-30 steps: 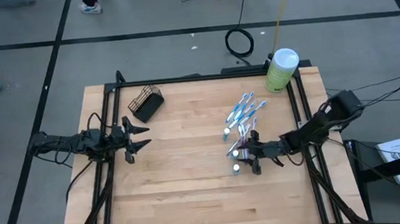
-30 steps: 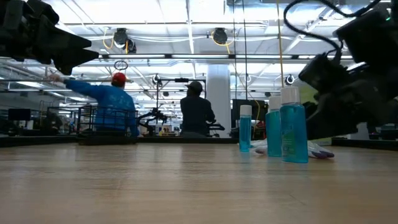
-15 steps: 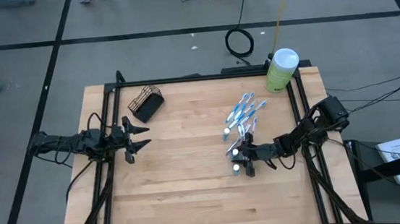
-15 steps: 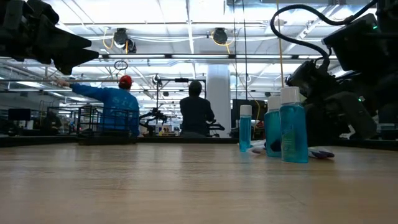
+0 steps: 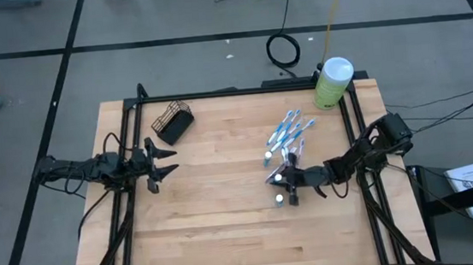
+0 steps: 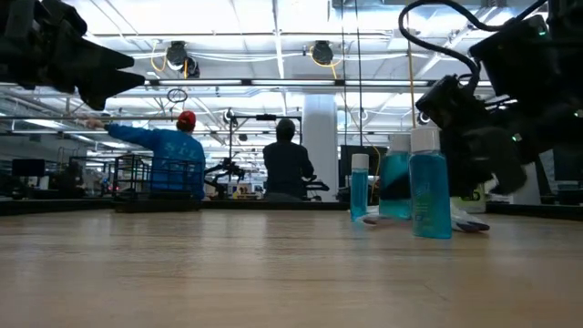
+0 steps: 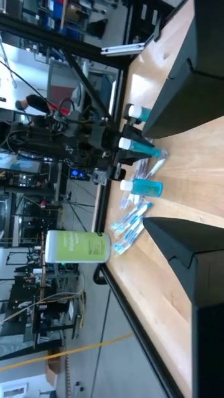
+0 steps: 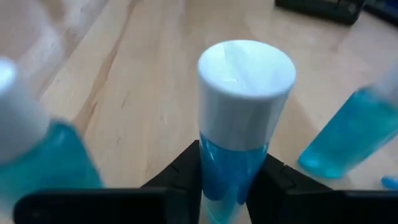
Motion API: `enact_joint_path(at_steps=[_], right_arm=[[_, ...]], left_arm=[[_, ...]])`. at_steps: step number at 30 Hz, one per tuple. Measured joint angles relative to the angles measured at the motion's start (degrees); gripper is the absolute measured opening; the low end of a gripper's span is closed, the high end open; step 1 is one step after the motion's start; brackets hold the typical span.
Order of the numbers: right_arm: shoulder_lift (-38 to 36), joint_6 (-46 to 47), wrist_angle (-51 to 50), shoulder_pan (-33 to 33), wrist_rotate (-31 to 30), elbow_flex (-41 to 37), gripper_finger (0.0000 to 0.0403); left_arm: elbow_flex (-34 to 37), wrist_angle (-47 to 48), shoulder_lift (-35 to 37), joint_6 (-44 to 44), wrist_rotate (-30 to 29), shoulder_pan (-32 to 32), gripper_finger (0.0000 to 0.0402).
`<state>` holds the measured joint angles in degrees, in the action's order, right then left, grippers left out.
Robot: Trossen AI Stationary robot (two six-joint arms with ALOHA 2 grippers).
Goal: Pick & Place toothbrushing station
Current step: Put the middle mouthwash into the middle compartment of the wire organizer
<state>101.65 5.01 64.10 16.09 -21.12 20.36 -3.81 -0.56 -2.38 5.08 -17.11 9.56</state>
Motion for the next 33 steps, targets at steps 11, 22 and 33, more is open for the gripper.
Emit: enact_joint_path(at_steps=[11, 22, 33], right_arm=[[0.0, -5.7, 8.5, -3.5, 3.3, 3.1, 0.0088], [0.0, -11.8, -11.4, -7.2, 10.9, 19.2, 0.0085], [0.0, -10.7, -12.2, -9.8, 13.8, 20.5, 0.0086]], left_arm=[[0.0, -13.0, -6.7, -0.4, -6.0, 0.0, 0.0228], [-17.3, -13.9, -42.8, -2.7, 2.1, 0.0, 0.0228], [-46.3, 1.7, -71.9, -8.7, 8.2, -0.7, 0.0227]])
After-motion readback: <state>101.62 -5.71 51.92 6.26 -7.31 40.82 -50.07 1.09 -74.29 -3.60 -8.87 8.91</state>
